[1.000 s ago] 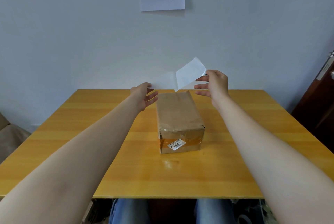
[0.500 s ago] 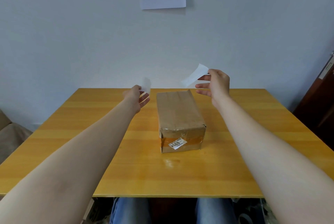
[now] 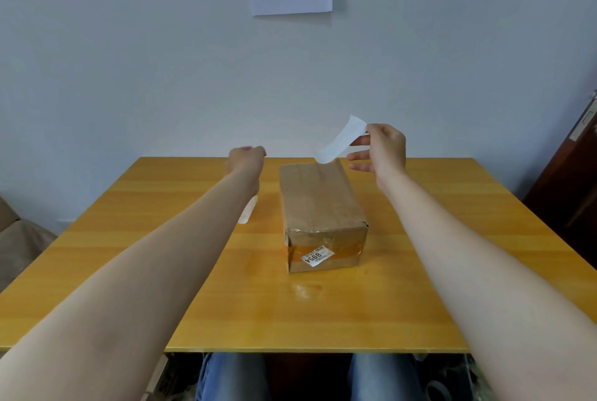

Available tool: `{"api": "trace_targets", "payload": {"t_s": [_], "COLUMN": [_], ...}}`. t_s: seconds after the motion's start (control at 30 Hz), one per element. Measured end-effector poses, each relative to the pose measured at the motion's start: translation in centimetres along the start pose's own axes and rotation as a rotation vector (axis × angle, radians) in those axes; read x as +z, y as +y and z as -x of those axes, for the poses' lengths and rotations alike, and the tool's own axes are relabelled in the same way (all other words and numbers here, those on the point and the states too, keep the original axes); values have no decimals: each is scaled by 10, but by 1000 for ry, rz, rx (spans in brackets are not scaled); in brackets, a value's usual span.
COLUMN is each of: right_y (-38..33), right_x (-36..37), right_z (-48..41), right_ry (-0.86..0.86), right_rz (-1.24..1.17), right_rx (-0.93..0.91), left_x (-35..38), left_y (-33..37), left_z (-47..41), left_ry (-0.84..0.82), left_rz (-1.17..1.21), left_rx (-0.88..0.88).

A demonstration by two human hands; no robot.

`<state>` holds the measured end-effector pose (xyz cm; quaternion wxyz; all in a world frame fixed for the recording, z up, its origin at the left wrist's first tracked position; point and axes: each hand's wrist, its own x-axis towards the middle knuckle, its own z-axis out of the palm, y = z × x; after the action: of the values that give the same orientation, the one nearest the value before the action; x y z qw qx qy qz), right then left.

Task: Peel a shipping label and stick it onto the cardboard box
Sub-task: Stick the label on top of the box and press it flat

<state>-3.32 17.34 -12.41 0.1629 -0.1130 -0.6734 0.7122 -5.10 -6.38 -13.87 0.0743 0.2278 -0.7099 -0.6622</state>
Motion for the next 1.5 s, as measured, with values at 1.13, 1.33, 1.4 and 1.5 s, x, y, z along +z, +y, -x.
{"api": "trace_targets", "payload": {"t_s": [1.13,1.33,1.4,1.5], "right_y": [-8,-2,-1,-1], "right_x": [8,5,6,7], "right_z": [4,1,2,1], "right_ry": [-131,-252,-262,-263], "right_rz": [185,154,142,125], "right_rx": [-154,-29,-36,-32], "left_x": [46,33,32,30], "left_y": [27,29,28,27], "left_z": [40,35,33,34], "left_ry": [-354,-412,-419,-450], "left_rz": [62,194,194,208], "left_rx": [272,145,139,135]}}
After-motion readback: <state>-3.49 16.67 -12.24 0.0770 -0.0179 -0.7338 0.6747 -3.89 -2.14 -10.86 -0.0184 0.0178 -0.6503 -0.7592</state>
